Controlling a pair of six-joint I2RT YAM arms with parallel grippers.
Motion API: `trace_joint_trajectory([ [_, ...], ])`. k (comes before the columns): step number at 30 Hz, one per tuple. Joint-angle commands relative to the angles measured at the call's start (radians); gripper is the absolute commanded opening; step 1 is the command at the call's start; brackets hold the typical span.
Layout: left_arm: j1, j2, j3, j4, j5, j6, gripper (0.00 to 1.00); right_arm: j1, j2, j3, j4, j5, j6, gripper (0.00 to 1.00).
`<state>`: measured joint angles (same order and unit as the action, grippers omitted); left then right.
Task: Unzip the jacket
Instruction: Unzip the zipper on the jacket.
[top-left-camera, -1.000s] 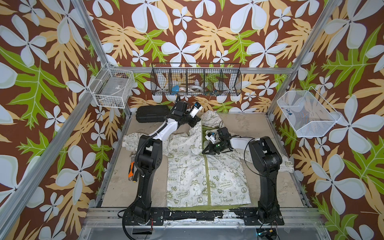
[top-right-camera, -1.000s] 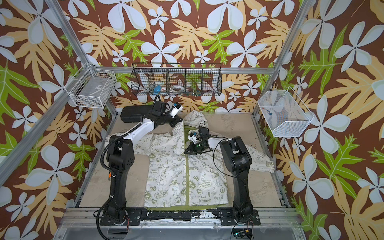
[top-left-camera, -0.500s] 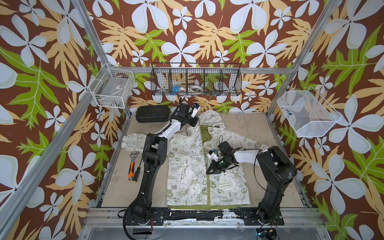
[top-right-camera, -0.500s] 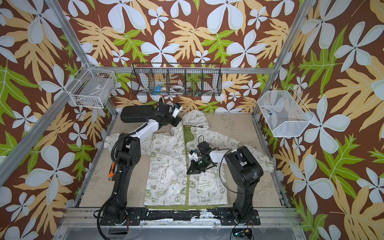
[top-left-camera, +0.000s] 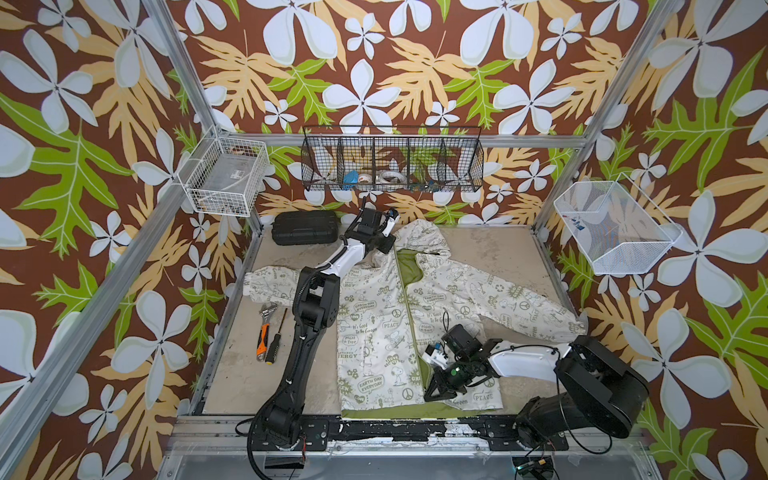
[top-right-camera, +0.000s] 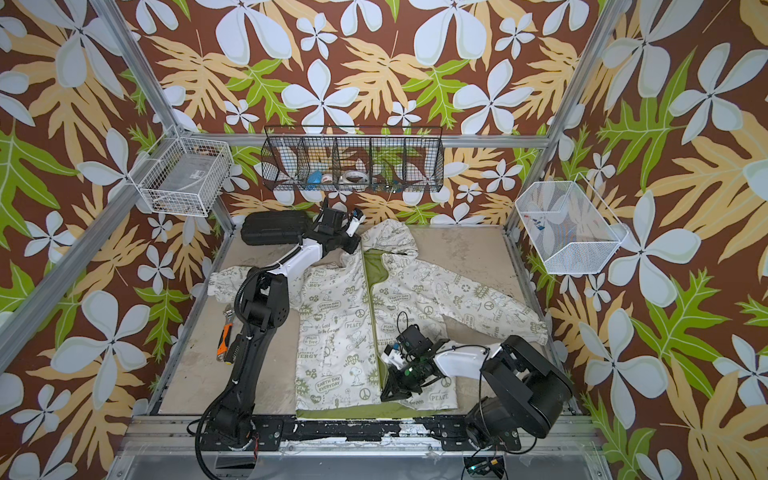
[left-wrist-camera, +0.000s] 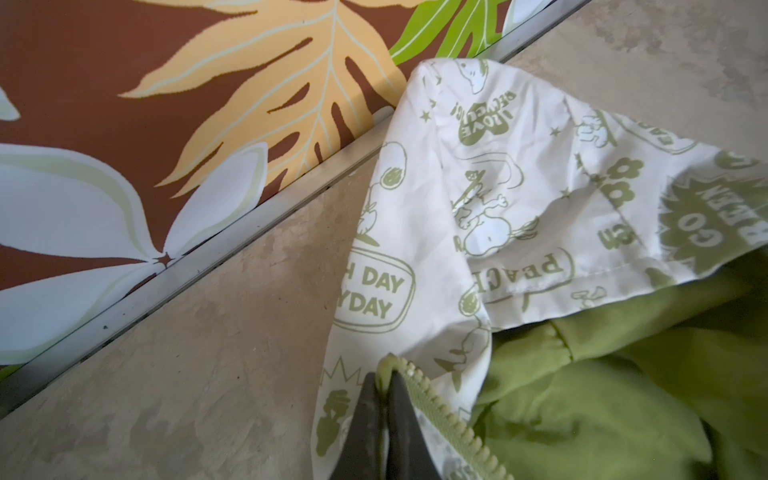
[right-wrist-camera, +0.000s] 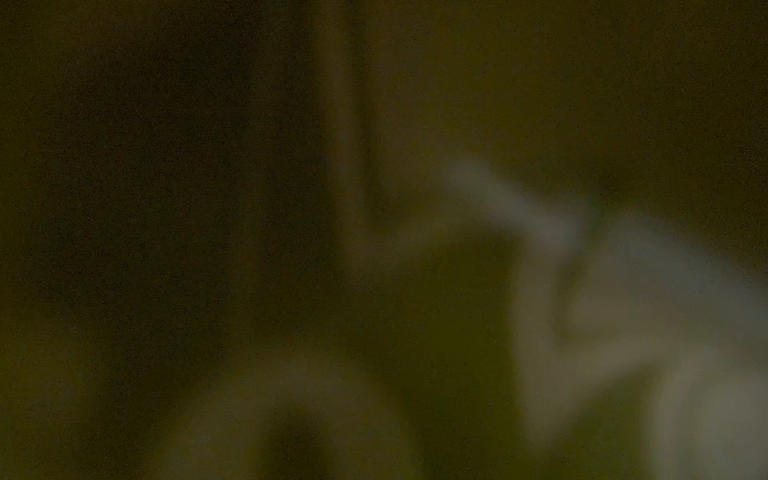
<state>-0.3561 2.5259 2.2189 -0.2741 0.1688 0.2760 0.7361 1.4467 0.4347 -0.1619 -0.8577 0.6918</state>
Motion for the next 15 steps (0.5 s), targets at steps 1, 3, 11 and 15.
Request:
trace_joint_trajectory([
  [1, 0.006, 0.005, 0.021, 0.056, -0.062, 0.017, 0.0, 0.037, -0.046, -0.062, -0.034, 0.003, 0.076, 0.0],
  [3, 0.006, 0.006, 0.021, 0.06, -0.06, 0.017, 0.0, 0.061, -0.097, -0.118, -0.003, 0.002, 0.119, 0.0],
  [11, 0.006, -0.01, -0.004, 0.063, -0.047, 0.032, 0.0, 0.074, -0.296, -0.231, -0.084, 0.06, 0.16, 0.0],
  [15, 0.005, -0.054, -0.081, 0.092, -0.061, 0.042, 0.0, 0.075, -0.345, -0.201, -0.122, 0.088, 0.156, 0.0],
])
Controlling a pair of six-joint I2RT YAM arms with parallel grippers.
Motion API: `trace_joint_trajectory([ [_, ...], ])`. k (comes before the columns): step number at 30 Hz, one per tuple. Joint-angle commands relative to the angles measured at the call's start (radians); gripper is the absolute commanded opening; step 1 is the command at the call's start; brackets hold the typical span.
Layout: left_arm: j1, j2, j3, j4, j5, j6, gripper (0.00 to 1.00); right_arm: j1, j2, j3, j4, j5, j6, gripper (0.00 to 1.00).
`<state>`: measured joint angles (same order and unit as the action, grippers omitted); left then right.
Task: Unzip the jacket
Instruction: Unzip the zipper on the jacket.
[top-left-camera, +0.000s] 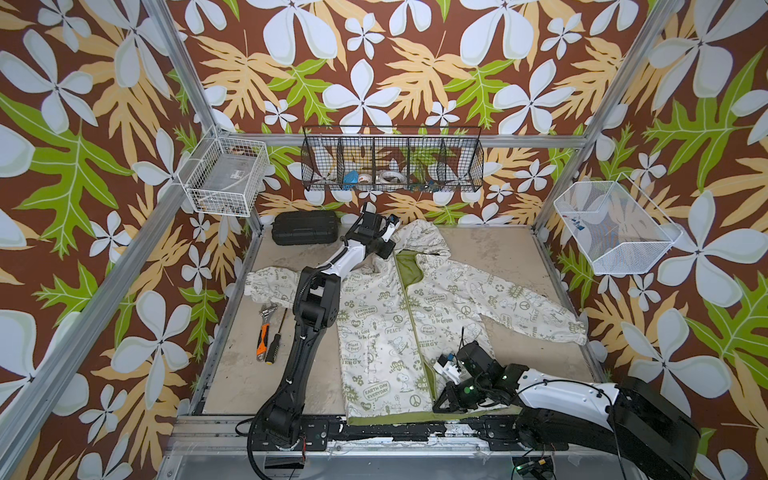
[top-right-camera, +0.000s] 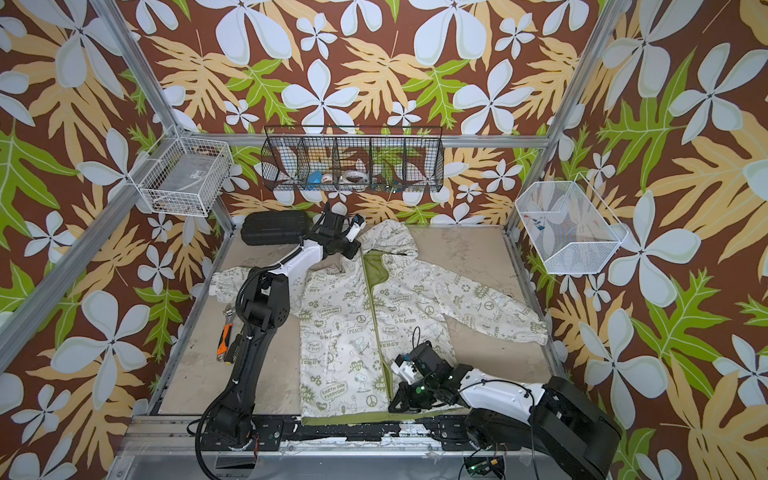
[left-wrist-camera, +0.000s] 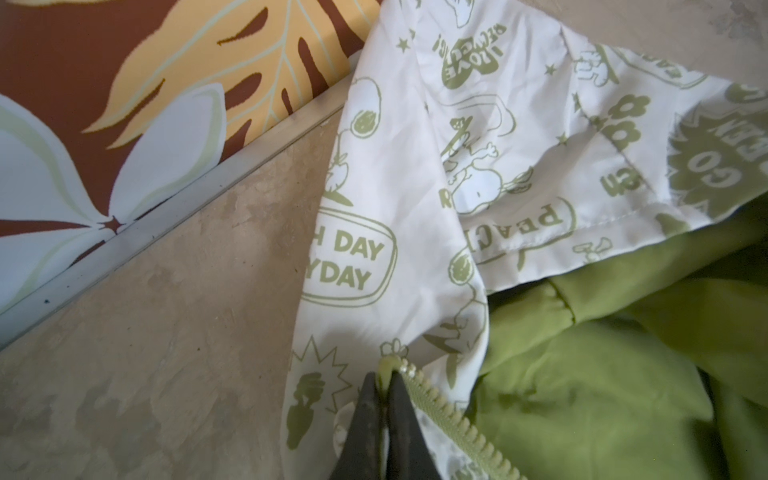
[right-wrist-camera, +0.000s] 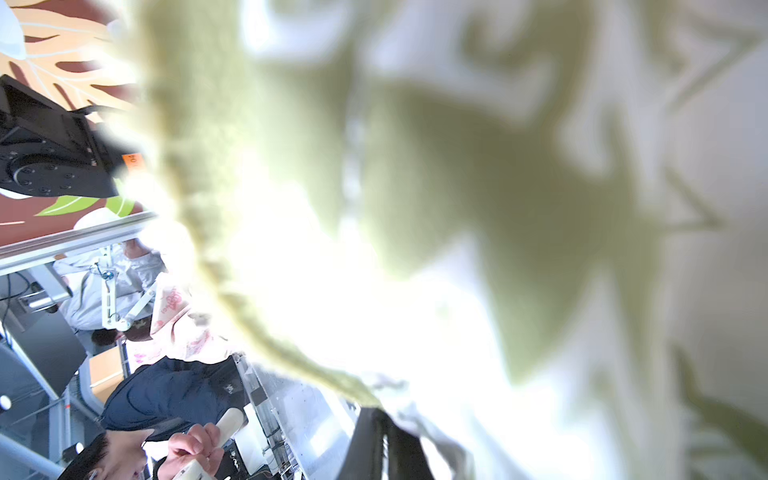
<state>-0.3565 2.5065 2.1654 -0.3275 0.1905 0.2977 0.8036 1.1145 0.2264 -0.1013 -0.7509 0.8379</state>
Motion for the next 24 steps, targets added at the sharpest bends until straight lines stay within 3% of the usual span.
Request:
trace_joint_trajectory([
  [1, 0.005, -0.046, -0.051, 0.155, -0.086, 0.029, 0.0, 0.008, -0.012, 0.013, -0.186, -0.017, 0.011, 0.0],
  [5, 0.005, -0.09, -0.122, 0.197, -0.048, 0.04, 0.0, -0.01, 0.091, 0.1, -0.173, -0.026, -0.052, 0.0],
  [9, 0.002, -0.133, -0.216, 0.273, 0.006, 0.074, 0.0, -0.016, 0.221, 0.289, -0.282, -0.002, -0.149, 0.0],
  [14, -0.001, -0.193, -0.338, 0.4, 0.06, 0.092, 0.0, -0.024, 0.206, 0.389, -0.337, -0.035, -0.114, 0.0],
  [18, -0.001, -0.163, -0.285, 0.38, 0.017, 0.074, 0.0, -0.023, 0.142, 0.304, -0.3, -0.101, 0.002, 0.0],
  [24, 0.015, -0.014, -0.018, 0.231, -0.081, -0.011, 0.0, 0.009, -0.079, 0.046, -0.279, -0.129, 0.141, 0.0],
])
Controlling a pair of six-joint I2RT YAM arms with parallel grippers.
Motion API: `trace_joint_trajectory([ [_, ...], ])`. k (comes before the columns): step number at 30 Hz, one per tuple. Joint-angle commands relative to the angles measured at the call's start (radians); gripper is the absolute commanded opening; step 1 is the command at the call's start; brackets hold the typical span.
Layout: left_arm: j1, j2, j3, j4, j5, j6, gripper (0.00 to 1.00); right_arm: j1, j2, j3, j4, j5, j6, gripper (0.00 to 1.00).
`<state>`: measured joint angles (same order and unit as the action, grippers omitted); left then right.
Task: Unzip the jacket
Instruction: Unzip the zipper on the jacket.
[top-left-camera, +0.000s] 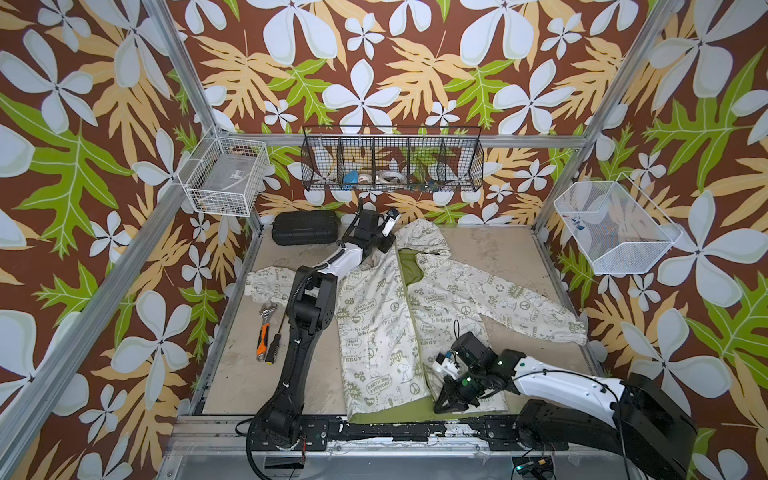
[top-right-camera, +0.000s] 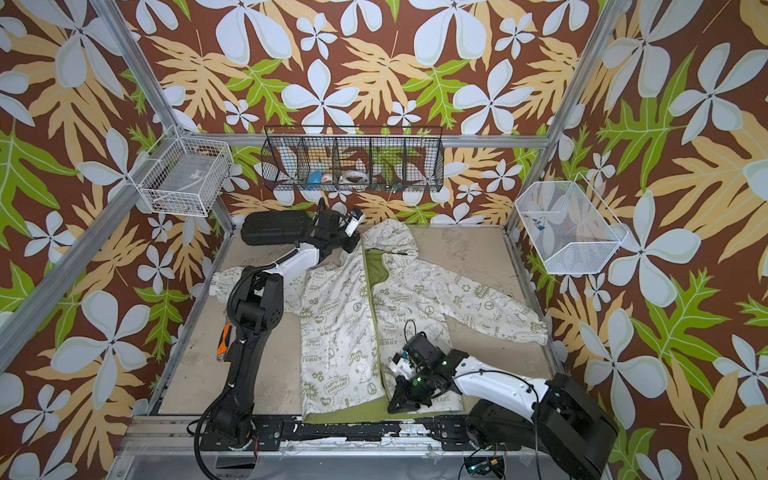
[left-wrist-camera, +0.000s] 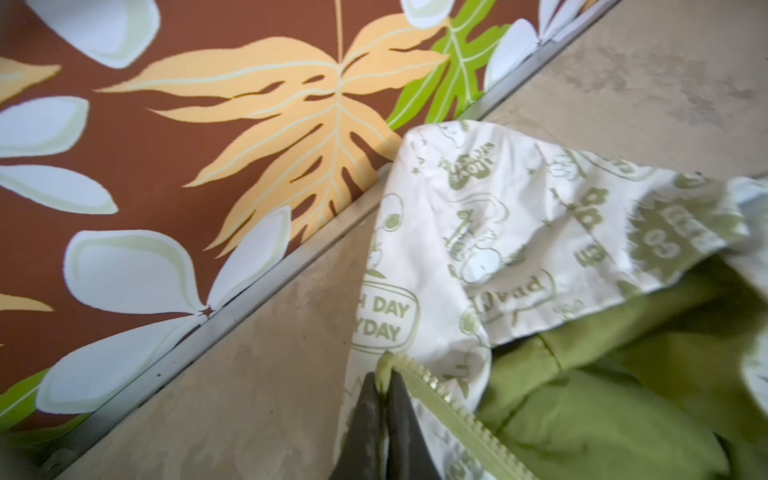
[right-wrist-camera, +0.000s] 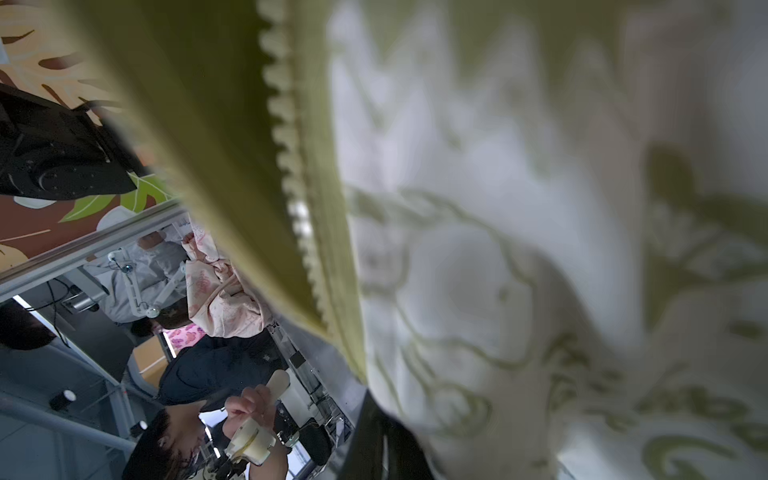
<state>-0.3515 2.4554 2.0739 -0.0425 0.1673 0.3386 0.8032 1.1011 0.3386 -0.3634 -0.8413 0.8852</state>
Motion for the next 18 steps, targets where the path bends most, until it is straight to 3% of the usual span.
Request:
trace_joint_trajectory([
  [1, 0.011, 0.056, 0.106, -0.068, -0.055, -0.057, 0.0, 0.009, -0.114, -0.099, -0.028, -0.046, 0.109, 0.0],
  [6, 0.01, 0.005, 0.0, 0.029, -0.019, -0.066, 0.0, 0.007, -0.263, -0.115, -0.039, -0.012, 0.17, 0.01],
  [7, 0.009, -0.023, -0.052, 0.071, -0.024, -0.073, 0.04, 0.004, -0.259, -0.096, -0.038, 0.004, 0.164, 0.09],
  [8, 0.009, -0.049, -0.095, 0.108, -0.014, -0.07, 0.21, -0.001, -0.242, -0.077, -0.045, 0.015, 0.145, 0.22],
  [9, 0.009, -0.083, -0.148, 0.143, -0.005, -0.063, 0.44, -0.01, -0.209, -0.048, -0.058, 0.029, 0.108, 0.37],
  [10, 0.007, -0.117, -0.195, 0.176, -0.009, -0.064, 0.6, -0.018, -0.167, -0.005, -0.088, 0.05, 0.06, 0.45],
  [11, 0.008, -0.148, -0.236, 0.203, -0.015, -0.067, 0.97, -0.03, -0.125, 0.039, -0.116, 0.065, 0.01, 0.47],
  [16, 0.009, -0.363, -0.455, 0.3, -0.137, -0.094, 1.0, -0.126, 0.124, 0.357, -0.386, 0.202, -0.293, 0.51],
  [18, 0.009, -0.445, -0.507, 0.274, -0.18, -0.141, 1.0, -0.195, 0.168, 0.47, -0.446, 0.264, -0.355, 0.51],
])
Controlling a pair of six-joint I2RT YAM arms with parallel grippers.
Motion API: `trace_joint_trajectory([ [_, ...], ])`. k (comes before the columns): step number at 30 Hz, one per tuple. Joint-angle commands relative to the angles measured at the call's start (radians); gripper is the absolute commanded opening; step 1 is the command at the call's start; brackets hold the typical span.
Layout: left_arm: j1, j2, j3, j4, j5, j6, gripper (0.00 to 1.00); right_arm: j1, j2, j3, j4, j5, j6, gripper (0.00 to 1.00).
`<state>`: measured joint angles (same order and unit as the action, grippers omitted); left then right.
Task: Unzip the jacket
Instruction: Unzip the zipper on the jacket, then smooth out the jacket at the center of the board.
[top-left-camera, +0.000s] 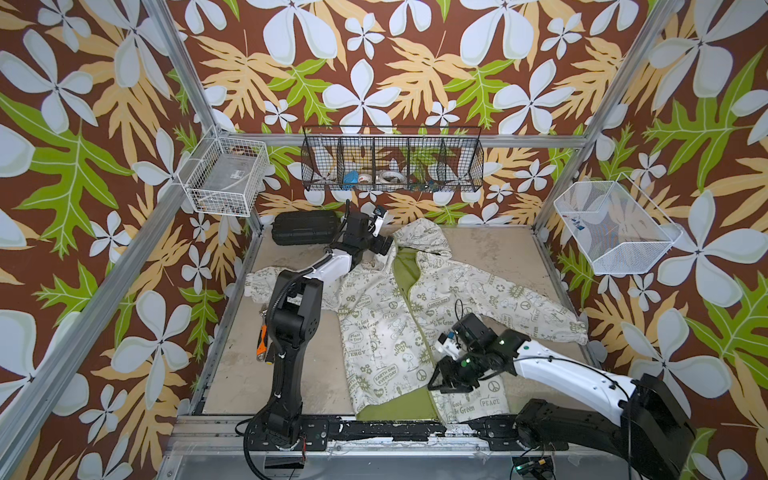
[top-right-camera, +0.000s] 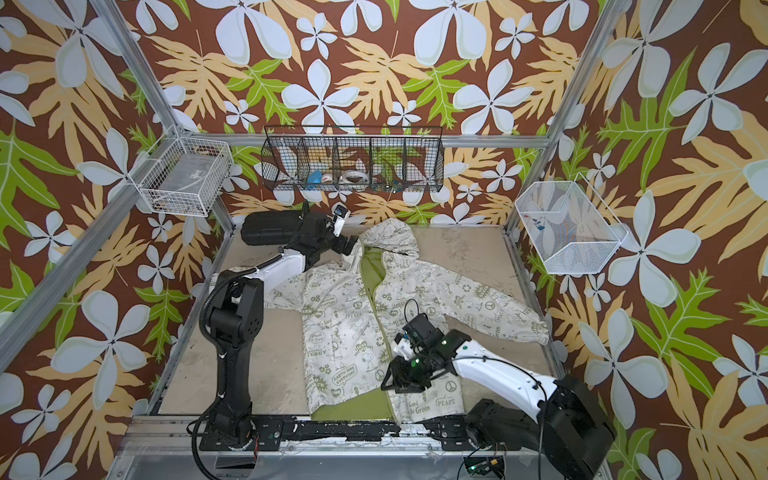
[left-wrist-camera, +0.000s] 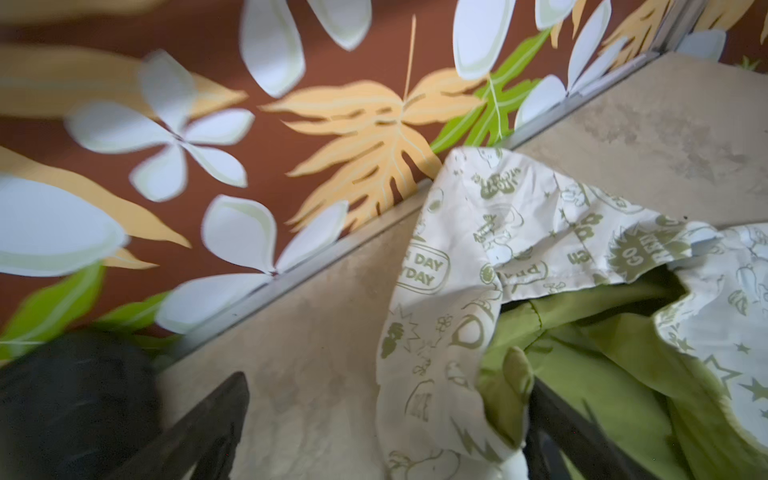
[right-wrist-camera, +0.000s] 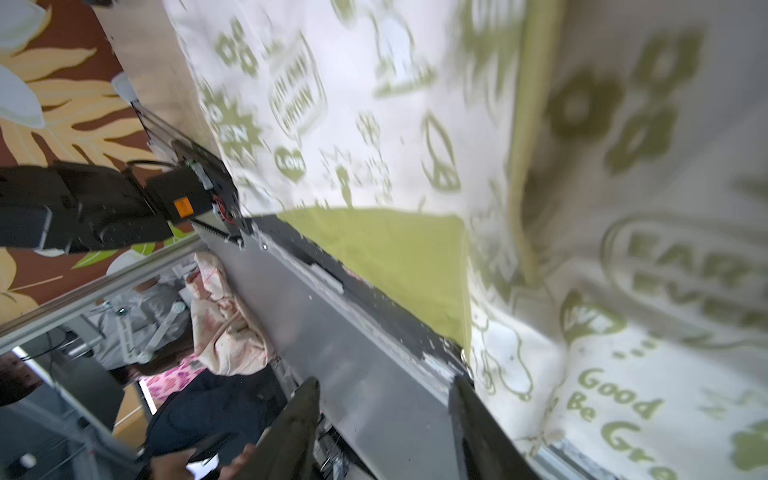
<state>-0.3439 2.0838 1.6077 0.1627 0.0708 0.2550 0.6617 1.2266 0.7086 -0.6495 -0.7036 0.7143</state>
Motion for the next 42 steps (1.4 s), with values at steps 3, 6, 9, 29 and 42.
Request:
trace_joint_trajectory([
  [3, 0.001, -0.173, -0.047, -0.086, -0.112, -0.157, 1.0, -0.233, 0.112, 0.223, -0.163, 0.153, -0.236, 0.49],
  [6, 0.0, -0.229, -0.007, -0.321, -0.107, -0.269, 1.0, -0.412, 0.235, 0.334, -0.1, 0.125, -0.256, 0.46],
  [9, 0.0, -0.298, -0.095, -0.391, -0.056, -0.334, 1.0, -0.504, 0.396, 0.492, -0.026, 0.127, -0.271, 0.44],
  [29, -0.257, -0.696, -0.743, -0.473, 0.066, -0.644, 0.85, -0.533, 1.398, 1.644, 0.051, -0.04, -0.216, 0.24],
  [42, -0.317, -0.71, -0.765, -0.49, 0.095, -0.565, 0.87, -0.534, 1.147, 1.578, 0.011, 0.105, -0.398, 0.47],
])
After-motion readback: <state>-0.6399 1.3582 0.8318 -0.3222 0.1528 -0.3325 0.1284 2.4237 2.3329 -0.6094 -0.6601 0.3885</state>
